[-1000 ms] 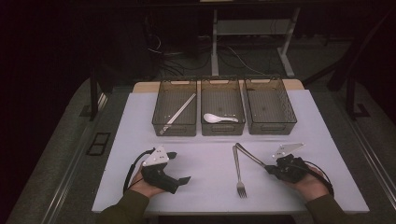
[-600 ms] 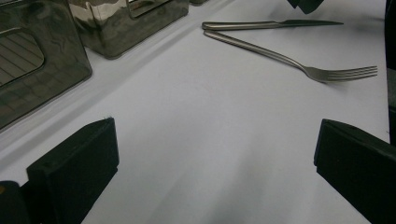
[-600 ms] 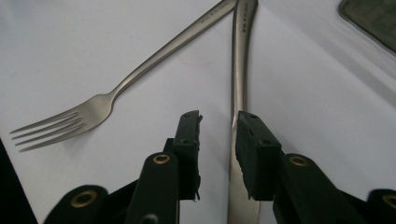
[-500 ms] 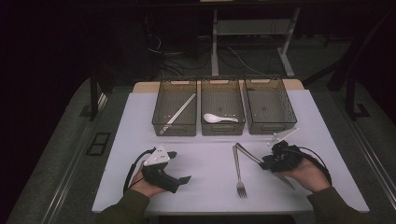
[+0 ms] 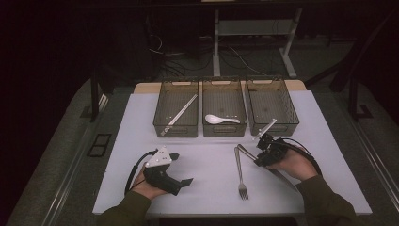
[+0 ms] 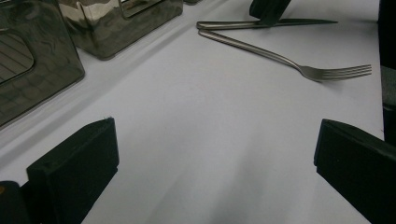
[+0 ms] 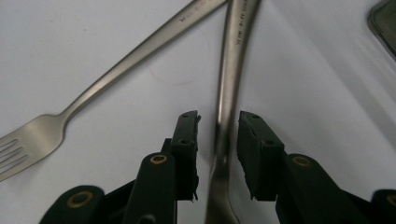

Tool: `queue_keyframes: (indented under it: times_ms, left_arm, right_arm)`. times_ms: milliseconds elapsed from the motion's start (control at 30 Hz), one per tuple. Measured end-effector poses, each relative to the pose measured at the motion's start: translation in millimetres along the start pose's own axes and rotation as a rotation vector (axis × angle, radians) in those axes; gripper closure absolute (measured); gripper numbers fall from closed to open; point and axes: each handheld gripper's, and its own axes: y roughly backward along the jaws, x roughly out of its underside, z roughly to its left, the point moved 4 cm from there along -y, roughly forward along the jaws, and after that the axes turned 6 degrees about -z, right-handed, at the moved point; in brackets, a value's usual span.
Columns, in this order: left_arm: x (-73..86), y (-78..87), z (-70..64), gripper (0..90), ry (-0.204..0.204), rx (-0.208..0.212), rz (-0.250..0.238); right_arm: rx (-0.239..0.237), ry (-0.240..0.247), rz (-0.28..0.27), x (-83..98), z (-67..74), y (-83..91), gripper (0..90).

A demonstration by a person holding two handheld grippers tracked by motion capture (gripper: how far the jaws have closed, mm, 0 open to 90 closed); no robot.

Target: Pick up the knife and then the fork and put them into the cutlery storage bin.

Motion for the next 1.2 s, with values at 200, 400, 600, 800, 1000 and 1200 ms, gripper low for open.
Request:
queue_keyframes:
  times_ms: [200,400,600,800,1000,1200]
  left_arm:
    - [-0.1,-0.2,-0.5,0.0,-0.002,0.001,-0.002]
    - [0.4,-1.1,-0.9,0.0,-0.005,0.005,0.008]
    - [0.3,-1.8,-1.7,0.0,-0.006,0.009,0.007]
    - [0.7,-2.7,-2.3,0.0,-0.011,0.015,0.013]
    - [0.6,-2.6,-2.4,0.0,-0.01,0.022,0.009]
    - [-0.2,-1.2,-2.4,0.0,-0.007,0.02,0.008]
  right_arm:
    - [0.014,0.032,0.056,1.2,-0.3,-5.9,72.7]
    - [0.022,0.018,0.086,-1.7,-0.1,-7.6,73.6]
    - [0.028,-0.003,0.133,-6.3,-1.3,-9.4,77.6]
    - [0.034,-0.042,0.124,-5.9,-0.5,-9.0,79.1]
    - [0.02,-0.048,0.103,-4.3,-2.6,-7.7,79.3]
    - [0.011,-0.049,0.079,-0.8,-5.3,-4.7,79.3]
